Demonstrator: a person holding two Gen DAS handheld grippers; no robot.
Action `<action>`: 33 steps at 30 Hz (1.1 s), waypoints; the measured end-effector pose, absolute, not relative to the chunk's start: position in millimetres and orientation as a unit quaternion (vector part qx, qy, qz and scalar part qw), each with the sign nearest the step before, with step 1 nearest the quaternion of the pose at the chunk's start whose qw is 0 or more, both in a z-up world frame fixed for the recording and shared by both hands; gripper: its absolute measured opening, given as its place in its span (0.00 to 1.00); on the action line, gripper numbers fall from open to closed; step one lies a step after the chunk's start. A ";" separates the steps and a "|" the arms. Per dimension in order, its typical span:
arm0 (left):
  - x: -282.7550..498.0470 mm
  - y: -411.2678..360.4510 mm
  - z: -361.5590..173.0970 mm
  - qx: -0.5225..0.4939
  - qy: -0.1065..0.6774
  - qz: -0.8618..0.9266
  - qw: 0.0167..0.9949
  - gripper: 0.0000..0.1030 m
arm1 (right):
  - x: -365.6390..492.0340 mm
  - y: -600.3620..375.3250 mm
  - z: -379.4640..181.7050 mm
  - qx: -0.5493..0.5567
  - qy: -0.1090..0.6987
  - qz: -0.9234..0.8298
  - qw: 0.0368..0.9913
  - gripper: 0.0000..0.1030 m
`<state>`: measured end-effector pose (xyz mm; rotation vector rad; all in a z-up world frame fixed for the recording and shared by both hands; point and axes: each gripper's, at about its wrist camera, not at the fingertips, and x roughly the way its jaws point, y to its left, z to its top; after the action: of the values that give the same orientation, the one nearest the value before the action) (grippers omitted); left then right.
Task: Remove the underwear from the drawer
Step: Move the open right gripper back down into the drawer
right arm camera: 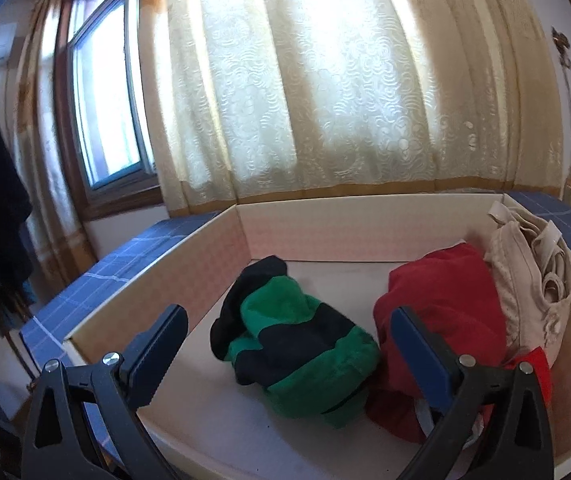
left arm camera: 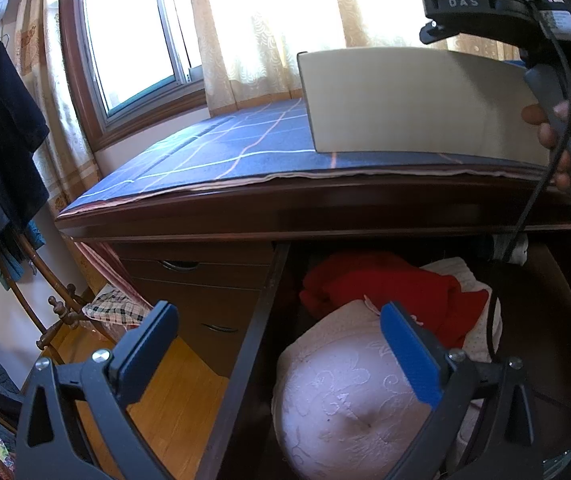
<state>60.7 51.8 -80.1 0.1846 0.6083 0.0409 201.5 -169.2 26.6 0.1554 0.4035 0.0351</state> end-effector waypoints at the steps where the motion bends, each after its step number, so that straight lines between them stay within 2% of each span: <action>1: 60.7 51.9 -80.1 0.091 0.299 0.020 0.950 1.00 | 200.8 -166.3 24.9 0.063 0.202 0.018 0.977 0.99; 4: 60.4 51.9 -80.0 0.090 0.300 0.020 0.949 1.00 | 196.1 -155.0 17.9 0.012 0.196 -0.002 0.981 0.99; 11: 61.5 52.5 -79.3 0.092 0.300 0.021 0.949 1.00 | 187.9 -152.5 19.3 0.013 0.177 -0.019 0.984 0.99; 23: 62.1 53.7 -78.9 0.091 0.299 0.021 0.950 1.00 | 104.5 -161.5 30.9 0.066 0.048 -0.021 0.996 0.99; 29: 60.3 53.1 -78.6 0.095 0.297 0.023 0.950 1.00 | 53.0 -149.4 10.8 0.013 -0.009 -0.022 1.000 0.99; 33: 59.5 53.2 -78.1 0.094 0.296 0.027 0.950 1.00 | 42.1 -135.3 2.8 -0.051 0.001 0.002 0.999 0.99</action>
<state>59.5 53.2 -78.1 0.1909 0.6021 0.0557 42.1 -135.3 2.8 -0.1027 0.0016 0.0041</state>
